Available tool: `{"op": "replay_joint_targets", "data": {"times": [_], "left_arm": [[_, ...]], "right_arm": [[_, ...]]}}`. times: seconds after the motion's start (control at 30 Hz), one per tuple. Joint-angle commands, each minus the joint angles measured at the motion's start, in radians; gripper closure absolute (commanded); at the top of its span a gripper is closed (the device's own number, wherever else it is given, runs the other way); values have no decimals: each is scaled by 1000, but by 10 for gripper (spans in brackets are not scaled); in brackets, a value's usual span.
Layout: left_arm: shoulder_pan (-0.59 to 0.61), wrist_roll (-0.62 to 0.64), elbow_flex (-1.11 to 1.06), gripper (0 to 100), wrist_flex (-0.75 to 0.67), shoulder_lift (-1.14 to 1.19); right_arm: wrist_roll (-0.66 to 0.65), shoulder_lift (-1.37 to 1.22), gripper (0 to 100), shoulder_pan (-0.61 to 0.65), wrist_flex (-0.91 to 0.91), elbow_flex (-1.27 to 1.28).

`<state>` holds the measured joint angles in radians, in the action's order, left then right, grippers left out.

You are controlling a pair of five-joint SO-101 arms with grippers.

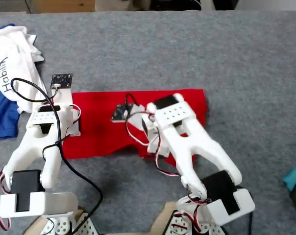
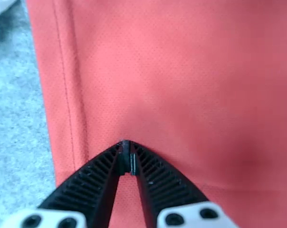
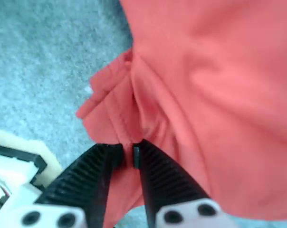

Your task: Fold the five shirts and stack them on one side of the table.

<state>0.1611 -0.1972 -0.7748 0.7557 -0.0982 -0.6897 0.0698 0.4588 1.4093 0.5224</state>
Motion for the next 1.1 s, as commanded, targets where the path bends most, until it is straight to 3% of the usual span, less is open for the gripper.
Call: {"op": "replay_joint_targets", "data": {"times": [0.0,0.6,0.97,1.07], "left_arm": [[-11,-5,41,981,-11,-1],[-11,-5,40,981,-11,-1],[-11,-5,40,981,-11,-1],[-11,-5,40,981,-11,-1]], "right_arm": [[-43,-4,995,-21,71,-131],[-278,-476,995,-96,325,-774],[-356,-679,995,-61,351,-1033],[-436,-708,995,-62,350,-1078]]}}
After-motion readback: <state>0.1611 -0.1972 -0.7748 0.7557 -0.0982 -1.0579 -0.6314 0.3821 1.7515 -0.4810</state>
